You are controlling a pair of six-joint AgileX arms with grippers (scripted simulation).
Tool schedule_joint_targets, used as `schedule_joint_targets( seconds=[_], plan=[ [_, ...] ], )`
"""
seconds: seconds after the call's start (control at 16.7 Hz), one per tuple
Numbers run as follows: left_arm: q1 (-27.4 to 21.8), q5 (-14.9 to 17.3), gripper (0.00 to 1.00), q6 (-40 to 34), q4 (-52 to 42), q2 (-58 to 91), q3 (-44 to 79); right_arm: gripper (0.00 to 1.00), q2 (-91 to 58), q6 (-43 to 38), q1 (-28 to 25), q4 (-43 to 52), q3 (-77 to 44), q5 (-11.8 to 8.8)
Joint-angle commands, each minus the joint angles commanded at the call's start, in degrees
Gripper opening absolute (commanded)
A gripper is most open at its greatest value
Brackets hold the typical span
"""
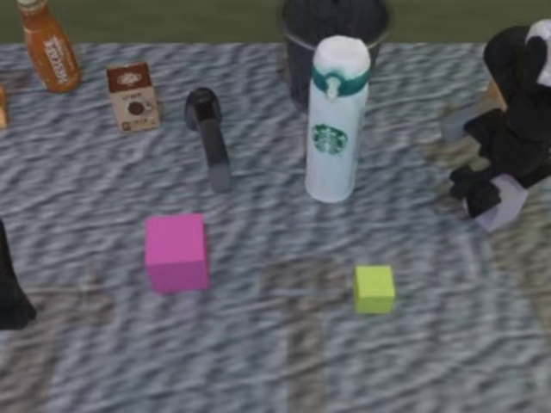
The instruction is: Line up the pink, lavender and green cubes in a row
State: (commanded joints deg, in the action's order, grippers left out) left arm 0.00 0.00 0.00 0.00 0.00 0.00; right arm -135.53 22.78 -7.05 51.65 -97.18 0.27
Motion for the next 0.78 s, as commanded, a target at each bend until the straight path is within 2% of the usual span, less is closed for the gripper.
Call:
schedule_joint_targets(
  seconds=[0.36,0.78],
  plan=[
    [0.00,0.00,1.00,0.00,0.00,0.00,0.00,0.00,1.72,-0.34,-0.15,1.58,-0.99,-0.56],
    [0.00,0.00,1.00,0.00,0.00,0.00,0.00,0.00,5.97,-0.22,-0.63,13.36,-8.36,-0.54]
  ],
)
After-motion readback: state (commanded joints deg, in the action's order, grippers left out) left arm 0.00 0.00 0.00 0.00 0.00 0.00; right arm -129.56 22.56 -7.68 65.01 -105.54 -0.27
